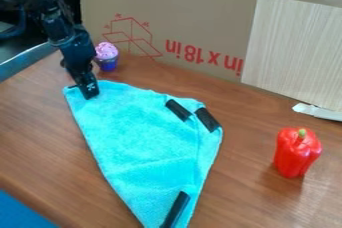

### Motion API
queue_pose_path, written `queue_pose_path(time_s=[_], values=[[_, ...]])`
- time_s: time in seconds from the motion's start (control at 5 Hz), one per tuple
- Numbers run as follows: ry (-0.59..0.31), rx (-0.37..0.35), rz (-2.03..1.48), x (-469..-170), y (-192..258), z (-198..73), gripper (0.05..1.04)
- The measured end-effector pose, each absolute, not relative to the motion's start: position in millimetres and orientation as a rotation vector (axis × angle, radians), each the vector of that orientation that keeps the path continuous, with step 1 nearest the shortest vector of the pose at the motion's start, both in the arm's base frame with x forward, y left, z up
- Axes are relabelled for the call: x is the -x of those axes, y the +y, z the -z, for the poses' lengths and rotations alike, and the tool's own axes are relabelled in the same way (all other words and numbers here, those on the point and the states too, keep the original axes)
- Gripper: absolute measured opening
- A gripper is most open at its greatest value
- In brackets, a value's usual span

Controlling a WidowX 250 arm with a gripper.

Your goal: Fold the cloth from the right corner to the left corner

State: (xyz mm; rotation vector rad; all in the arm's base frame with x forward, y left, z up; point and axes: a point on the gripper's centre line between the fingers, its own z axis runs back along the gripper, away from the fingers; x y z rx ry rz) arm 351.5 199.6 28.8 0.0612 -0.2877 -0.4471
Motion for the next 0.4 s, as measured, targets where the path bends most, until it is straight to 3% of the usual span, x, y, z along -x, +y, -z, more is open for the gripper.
queue_pose_path(time_s=[0.2, 0.4], values=[[-0.285, -0.058, 0.436, -350.7, 200.0, -28.6, 0.409], [-0.302, -0.057, 0.388, -363.7, 207.9, -34.3, 0.194]])
